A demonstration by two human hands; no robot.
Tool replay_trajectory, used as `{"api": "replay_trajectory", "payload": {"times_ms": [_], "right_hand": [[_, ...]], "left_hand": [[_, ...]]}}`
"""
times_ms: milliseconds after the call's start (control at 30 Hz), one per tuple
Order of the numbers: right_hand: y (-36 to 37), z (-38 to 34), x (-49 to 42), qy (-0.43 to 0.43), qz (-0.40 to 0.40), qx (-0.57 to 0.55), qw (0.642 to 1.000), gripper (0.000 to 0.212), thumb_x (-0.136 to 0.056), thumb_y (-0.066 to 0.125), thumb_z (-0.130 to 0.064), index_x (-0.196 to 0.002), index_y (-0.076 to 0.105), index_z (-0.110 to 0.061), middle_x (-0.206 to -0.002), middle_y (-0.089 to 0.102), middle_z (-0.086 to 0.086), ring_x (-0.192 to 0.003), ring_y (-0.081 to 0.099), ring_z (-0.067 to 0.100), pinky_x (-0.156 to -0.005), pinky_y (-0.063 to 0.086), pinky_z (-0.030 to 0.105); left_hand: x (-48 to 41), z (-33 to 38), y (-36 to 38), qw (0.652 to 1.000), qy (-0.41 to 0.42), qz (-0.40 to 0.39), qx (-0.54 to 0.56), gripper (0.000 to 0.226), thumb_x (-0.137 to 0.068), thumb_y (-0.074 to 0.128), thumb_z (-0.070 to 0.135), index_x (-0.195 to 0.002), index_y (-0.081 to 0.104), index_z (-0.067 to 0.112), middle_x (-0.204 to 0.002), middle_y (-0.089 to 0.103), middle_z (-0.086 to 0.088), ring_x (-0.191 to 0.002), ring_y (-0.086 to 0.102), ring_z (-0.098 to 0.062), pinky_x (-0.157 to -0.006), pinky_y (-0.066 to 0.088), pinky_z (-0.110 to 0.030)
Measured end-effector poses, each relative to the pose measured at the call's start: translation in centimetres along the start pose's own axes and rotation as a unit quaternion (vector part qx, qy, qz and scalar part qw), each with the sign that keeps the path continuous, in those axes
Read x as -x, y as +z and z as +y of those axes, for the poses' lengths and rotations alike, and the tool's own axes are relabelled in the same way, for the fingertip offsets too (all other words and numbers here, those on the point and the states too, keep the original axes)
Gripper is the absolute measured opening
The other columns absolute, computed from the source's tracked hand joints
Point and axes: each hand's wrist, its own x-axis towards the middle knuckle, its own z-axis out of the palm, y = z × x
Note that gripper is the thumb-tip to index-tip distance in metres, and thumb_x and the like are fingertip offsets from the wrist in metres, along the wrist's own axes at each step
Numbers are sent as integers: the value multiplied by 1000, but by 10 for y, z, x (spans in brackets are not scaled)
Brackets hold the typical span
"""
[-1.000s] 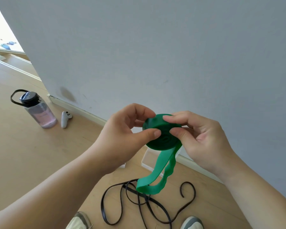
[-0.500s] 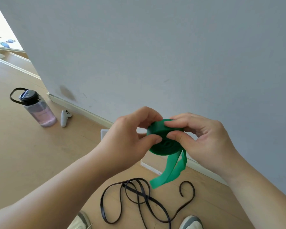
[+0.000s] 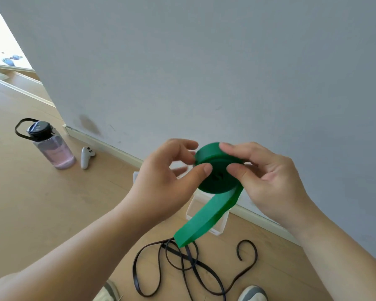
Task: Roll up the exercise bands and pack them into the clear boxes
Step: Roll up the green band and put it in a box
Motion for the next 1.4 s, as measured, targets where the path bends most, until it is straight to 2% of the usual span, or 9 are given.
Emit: {"api": "replay_trajectory", "payload": {"times_ms": [167,333,500,633,767,900,1033,1233,1400], "right_hand": [[-1,2,1,-35,-42,79,995,43,-89,71,8,-114,79,-27,-107,74,-9,-104,70,13,-85,58,21],[-5,1,1,-7,2,6,1000,36,-77,83,2,-100,82,-25,-108,78,-8,-106,73,18,-94,59,35],[-6,1,0,13,25,-65,997,18,-76,81,-14,-92,83,-22,-108,78,3,-102,75,25,-95,59,46],[-6,2,1,-3,1,24,1000,28,-81,81,2,-87,82,-26,-100,77,-8,-100,74,21,-92,60,42],[-4,1,1,1,-2,20,1000,26,-80,84,-3,-88,82,-28,-100,79,-9,-100,75,18,-91,61,39],[-7,0,0,51,29,-79,995,31,-73,83,-18,-102,80,-29,-104,80,-3,-100,77,18,-90,61,39],[-4,2,1,18,32,-57,998,42,-84,77,0,-114,77,-28,-108,79,-4,-103,75,17,-91,60,29],[2,0,5,-27,51,82,995,42,-74,86,4,-92,80,-34,-106,75,-22,-101,72,3,-84,57,15],[3,1,7,-23,35,82,996,28,-73,87,2,-88,84,-21,-104,79,-17,-100,74,4,-84,62,28]], "left_hand": [[2,4,0,990,55,-66,-110,30,-87,80,13,-111,66,25,-112,73,16,-113,67,-3,-94,57,-20],[-1,10,0,999,-7,-45,-4,23,-86,79,2,-99,71,19,-105,74,0,-100,70,-4,-75,58,-15],[0,3,0,997,-41,-33,53,25,-85,82,5,-94,70,25,-107,75,-5,-105,71,-14,-83,64,-39],[2,4,3,997,-17,-79,-18,35,-85,80,6,-108,67,30,-110,71,12,-108,67,-12,-76,63,-26],[2,3,4,995,13,-89,-47,37,-87,79,7,-113,71,32,-105,73,14,-103,68,-12,-76,63,-26],[-1,1,4,999,13,-31,33,33,-88,79,6,-111,74,30,-103,77,7,-98,72,-13,-81,64,-35],[0,-1,6,992,-14,-10,127,25,-88,74,12,-111,72,24,-108,78,-4,-105,74,-24,-89,61,-50],[-1,-10,3,973,118,-27,-199,26,-88,77,33,-103,59,21,-123,68,14,-111,66,-8,-95,58,-35],[-1,-10,1,968,114,-89,-203,37,-93,73,17,-125,61,31,-114,65,14,-109,63,-9,-88,59,-25]]}}
